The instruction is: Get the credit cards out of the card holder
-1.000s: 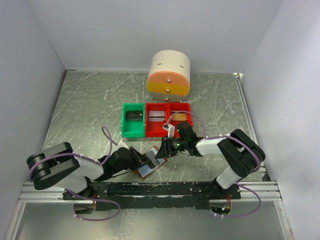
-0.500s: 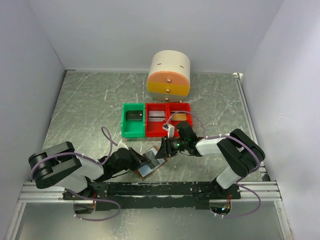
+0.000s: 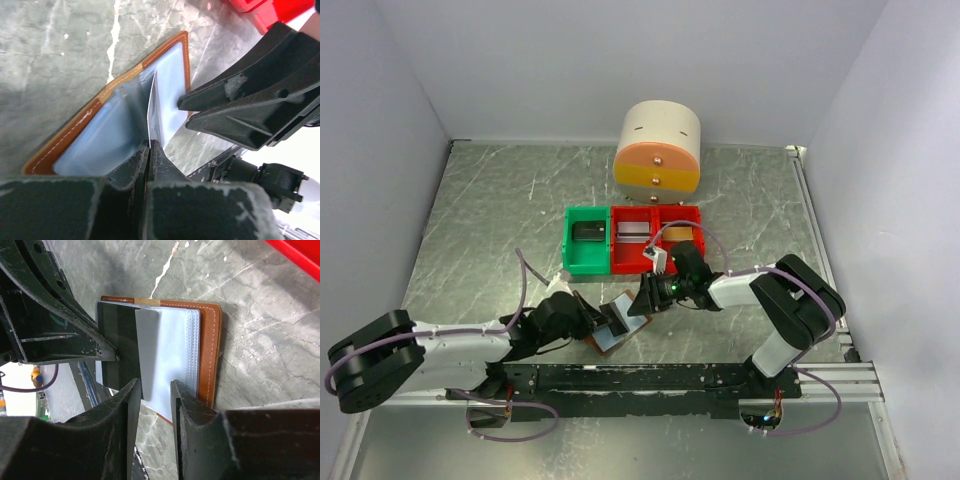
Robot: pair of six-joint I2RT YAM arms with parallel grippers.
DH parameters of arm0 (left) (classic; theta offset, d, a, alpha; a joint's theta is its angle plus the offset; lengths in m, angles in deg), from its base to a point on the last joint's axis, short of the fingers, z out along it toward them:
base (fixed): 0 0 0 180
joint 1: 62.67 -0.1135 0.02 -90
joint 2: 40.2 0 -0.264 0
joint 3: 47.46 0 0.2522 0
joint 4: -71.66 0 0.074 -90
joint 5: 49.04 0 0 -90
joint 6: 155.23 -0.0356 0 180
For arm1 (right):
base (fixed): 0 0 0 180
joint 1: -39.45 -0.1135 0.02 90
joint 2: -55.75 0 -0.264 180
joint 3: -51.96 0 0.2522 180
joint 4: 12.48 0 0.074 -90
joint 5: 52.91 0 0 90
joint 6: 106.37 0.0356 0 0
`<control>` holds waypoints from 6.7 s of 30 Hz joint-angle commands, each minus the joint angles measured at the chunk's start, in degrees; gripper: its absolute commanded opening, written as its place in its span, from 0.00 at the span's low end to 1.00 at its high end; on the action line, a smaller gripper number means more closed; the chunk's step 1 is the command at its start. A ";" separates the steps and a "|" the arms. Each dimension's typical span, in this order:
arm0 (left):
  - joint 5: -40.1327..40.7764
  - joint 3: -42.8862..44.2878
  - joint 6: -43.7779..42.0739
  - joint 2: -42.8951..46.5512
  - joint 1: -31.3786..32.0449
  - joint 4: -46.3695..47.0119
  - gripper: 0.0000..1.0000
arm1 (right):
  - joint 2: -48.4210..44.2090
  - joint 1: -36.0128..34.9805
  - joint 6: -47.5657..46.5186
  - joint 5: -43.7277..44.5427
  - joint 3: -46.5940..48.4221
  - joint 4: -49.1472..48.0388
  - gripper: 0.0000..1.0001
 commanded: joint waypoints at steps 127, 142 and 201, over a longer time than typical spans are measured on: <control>-14.23 35.10 -58.49 22.61 -35.30 -52.47 1.00 | -33.10 -12.24 4.67 25.03 -0.08 -2.79 0.00; 3.10 36.63 -57.93 18.47 -49.49 -54.88 1.00 | -31.75 -27.54 -8.64 56.27 5.48 7.66 0.00; 7.88 35.44 -53.50 28.86 -49.55 -57.18 1.00 | 29.26 -17.96 -54.53 65.59 64.96 28.49 0.00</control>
